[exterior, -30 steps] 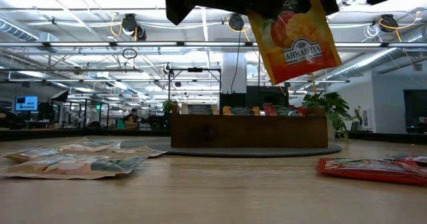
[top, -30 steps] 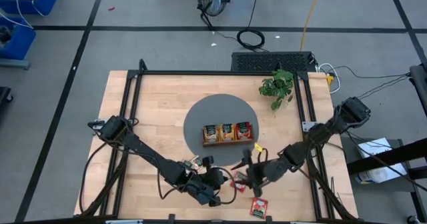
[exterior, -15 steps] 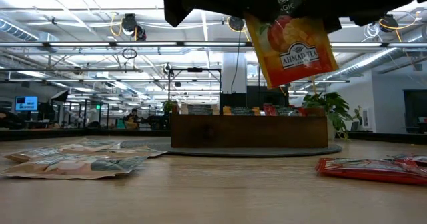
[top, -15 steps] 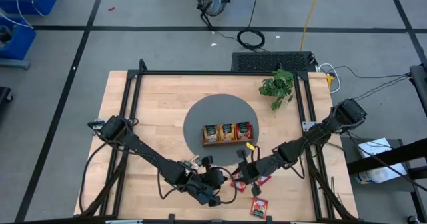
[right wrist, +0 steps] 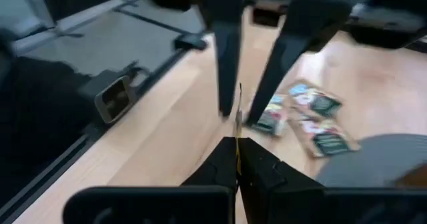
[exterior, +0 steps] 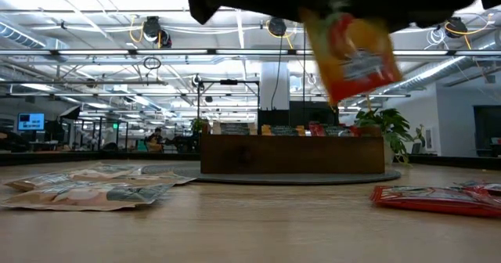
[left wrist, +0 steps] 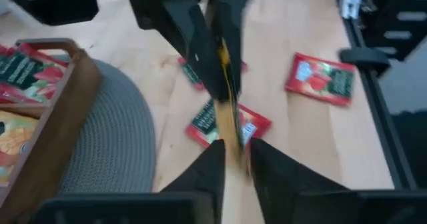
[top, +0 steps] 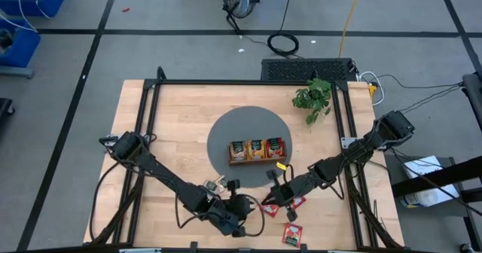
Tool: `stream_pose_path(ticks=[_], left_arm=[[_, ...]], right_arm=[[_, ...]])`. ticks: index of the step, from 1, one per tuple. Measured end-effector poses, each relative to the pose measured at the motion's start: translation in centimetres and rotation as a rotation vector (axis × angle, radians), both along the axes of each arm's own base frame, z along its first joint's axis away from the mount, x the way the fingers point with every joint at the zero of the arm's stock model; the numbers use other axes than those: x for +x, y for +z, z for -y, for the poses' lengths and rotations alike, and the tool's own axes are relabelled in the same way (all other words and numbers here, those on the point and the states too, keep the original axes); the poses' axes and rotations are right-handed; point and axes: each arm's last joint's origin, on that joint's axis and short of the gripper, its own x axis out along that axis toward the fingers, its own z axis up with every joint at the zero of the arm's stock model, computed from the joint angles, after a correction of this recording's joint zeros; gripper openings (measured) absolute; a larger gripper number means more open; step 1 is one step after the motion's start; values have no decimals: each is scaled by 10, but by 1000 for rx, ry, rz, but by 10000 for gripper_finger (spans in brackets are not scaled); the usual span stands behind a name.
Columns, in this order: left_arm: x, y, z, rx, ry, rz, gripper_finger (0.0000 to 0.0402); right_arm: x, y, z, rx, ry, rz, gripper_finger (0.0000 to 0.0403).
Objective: Pick & Place Tea
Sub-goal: Put the orange tea bag into the middle slot of the wooden organizer
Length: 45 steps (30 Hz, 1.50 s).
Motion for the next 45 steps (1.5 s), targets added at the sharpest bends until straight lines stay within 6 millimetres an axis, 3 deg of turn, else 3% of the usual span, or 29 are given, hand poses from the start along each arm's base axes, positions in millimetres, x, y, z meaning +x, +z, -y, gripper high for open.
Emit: stream_pose_path(ticks=[6, 10, 15, 21, 25, 36, 45], left_arm=[[-19, 22, 5, -51, -32, -31, 126], [-37, 21, 23, -23, 5, -24, 130], [-55, -1, 46, 97, 129, 32, 114], [-66, -29, 48, 142, 202, 61, 69], [-70, -47, 35, 155, 256, 40, 10], [-70, -64, 22, 165, 234, -4, 23], [-69, -64, 20, 172, 229, -8, 11]], right_arm=[[-13, 0, 10, 47, 20, 82, 0], [-25, 1, 26, 75, -11, 146, 0], [-40, 1, 54, 134, -80, 280, 0], [-52, -4, 94, 185, -216, 392, 0], [-49, -3, 115, 241, -205, 397, 0], [-31, -30, 165, 201, -356, 280, 0], [-13, -52, 179, 200, -353, 183, 0]])
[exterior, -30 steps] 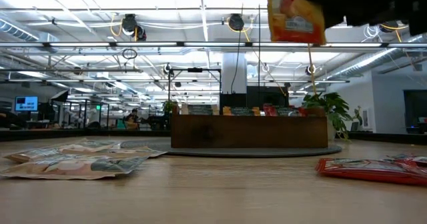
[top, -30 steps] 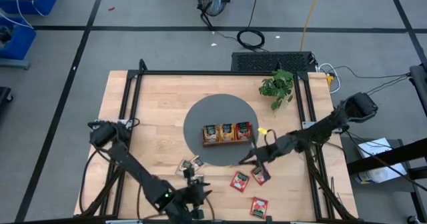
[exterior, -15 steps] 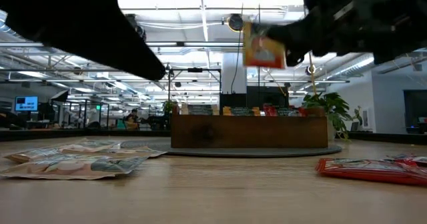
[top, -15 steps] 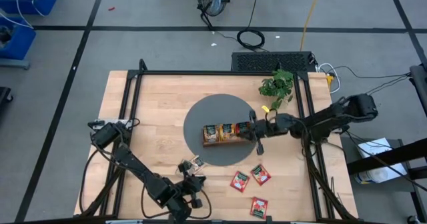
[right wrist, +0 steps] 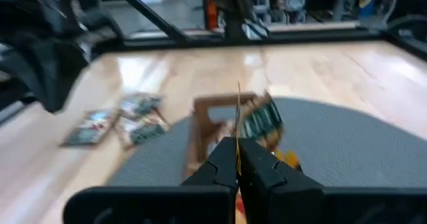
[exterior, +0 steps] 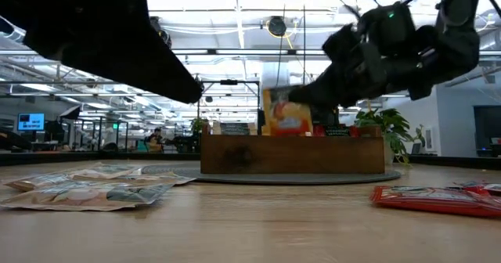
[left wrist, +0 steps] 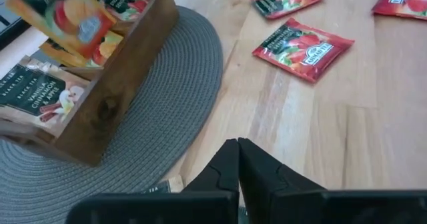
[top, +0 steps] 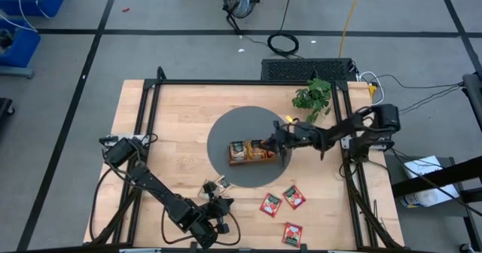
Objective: Pick & Place Tea
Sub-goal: Put the orange tea bag into the middle slot of the wooden organizer
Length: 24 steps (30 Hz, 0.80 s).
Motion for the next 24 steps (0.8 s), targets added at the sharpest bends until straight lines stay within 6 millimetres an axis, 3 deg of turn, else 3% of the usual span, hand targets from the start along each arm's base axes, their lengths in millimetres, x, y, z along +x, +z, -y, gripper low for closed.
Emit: stream_pose_path(ticks=[10, 19, 24], left_arm=[[0, 0, 1, -7, -4, 0, 33], [0, 0, 1, -3, -8, -2, 4], [0, 0, 1, -3, -8, -2, 22]], right_arm=[[4, -21, 4, -10, -85, -38, 0], [4, -23, -1, -35, -62, -43, 1], [4, -23, -6, -20, -46, -45, 12]])
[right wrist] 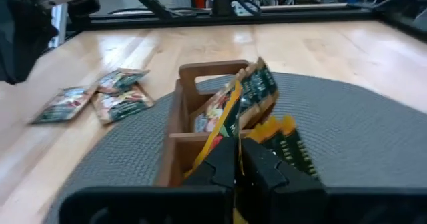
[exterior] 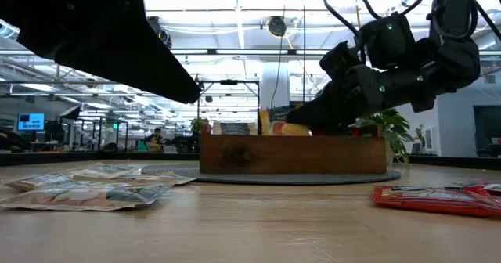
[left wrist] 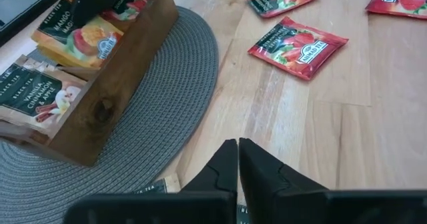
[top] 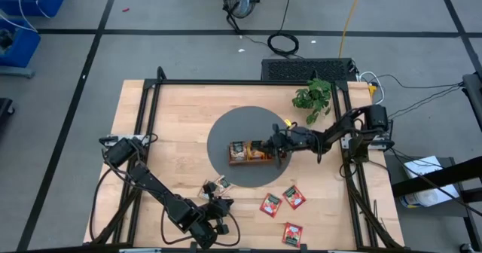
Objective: Pick & Place Tea
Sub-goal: Put the orange tea bag into the middle slot of the wooden organizer, then put the bottom brown tea bag into the left slot of the wooden organizer
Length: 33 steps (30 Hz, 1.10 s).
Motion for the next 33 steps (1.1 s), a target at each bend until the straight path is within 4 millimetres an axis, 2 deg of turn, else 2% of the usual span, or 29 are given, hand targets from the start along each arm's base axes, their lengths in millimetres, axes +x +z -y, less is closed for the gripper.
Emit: stream_pose_path(ticks=[5, 12, 16, 20, 23, 26, 30, 33], left_arm=[[0, 0, 0, -2, 1, 0, 35], [0, 0, 1, -2, -2, -1, 12], [-1, 0, 1, -2, -2, -2, 5], [0, 0, 1, -2, -3, -2, 24], [0, 0, 1, -2, -4, -2, 35], [0, 0, 1, -2, -4, -2, 34], [0, 0, 1, -22, 2, 5, 25], [-1, -2, 4, -106, -38, -49, 14]], right_arm=[[0, 0, -1, 49, -17, -6, 46], [0, 3, 1, 33, -91, 5, 110], [-1, 13, 1, -4, -121, 46, 136], [-2, 31, -10, -57, -67, 122, 145], [-5, 43, -28, -86, 45, 173, 139], [-9, 47, -49, -77, 172, 167, 116], [-16, 38, -78, -46, 289, 55, 56], [-23, 35, -100, -73, 386, 29, 10]])
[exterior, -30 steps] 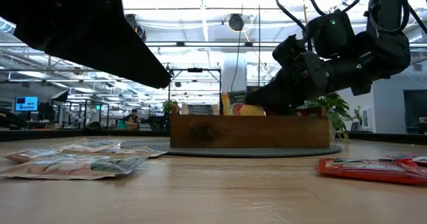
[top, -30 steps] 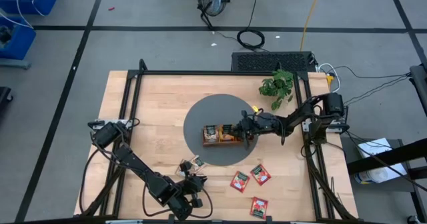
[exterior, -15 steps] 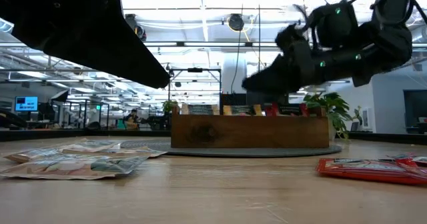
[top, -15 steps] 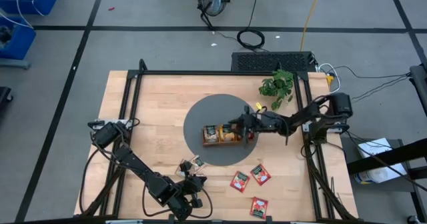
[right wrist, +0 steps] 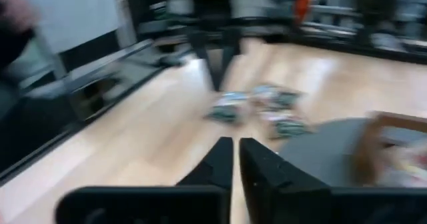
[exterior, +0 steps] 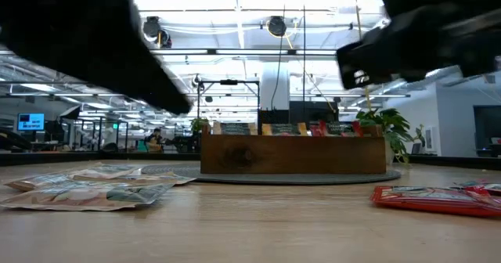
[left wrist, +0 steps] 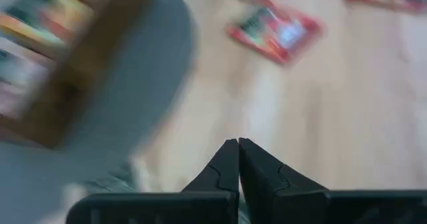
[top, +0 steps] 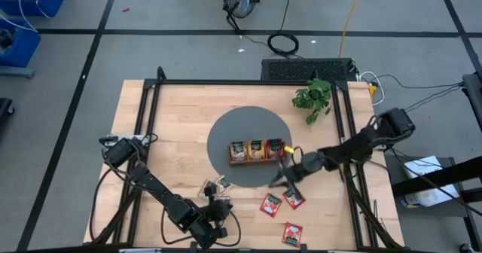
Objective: Pick & Place Tea
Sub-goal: Put the bottom brown tea bag into the left slot of the wooden organizer
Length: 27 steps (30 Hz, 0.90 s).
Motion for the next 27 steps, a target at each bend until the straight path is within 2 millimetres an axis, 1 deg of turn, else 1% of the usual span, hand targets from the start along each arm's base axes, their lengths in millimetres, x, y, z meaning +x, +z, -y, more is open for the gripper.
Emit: stream_pose_path(ticks=[2, 5, 8, 10, 13, 16, 19, 21, 24, 27], left_arm=[[-1, -2, 3, -91, -56, -70, 6], [-7, -5, 10, -237, -102, -164, 6], [-16, -7, 14, -277, -64, -205, 15], [-21, -9, 15, -273, -25, -214, 17], [-28, -11, 15, -273, 29, -232, 11], [-33, -12, 15, -289, 75, -250, 4], [-37, -13, 15, -291, 104, -262, 11], [-38, -13, 15, -288, 114, -268, 18], [-41, -14, 15, -287, 130, -277, 17], [-44, -15, 14, -274, 149, -298, 5]], right_arm=[[-4, 0, -12, -17, 52, 3, 10], [-9, 0, -24, -22, 85, 10, 12], [-11, -5, -30, -20, 60, -3, 3], [-8, -7, -34, -14, 63, 5, 3], [7, -13, -41, -2, 66, -19, 2], [29, -23, -52, 2, 121, -71, 1], [53, -33, -58, -5, 106, -89, 1], [66, -39, -56, 0, 84, -91, 1], [84, -44, -51, 47, 42, -112, 3], [97, -51, -45, 158, 40, -172, 7]])
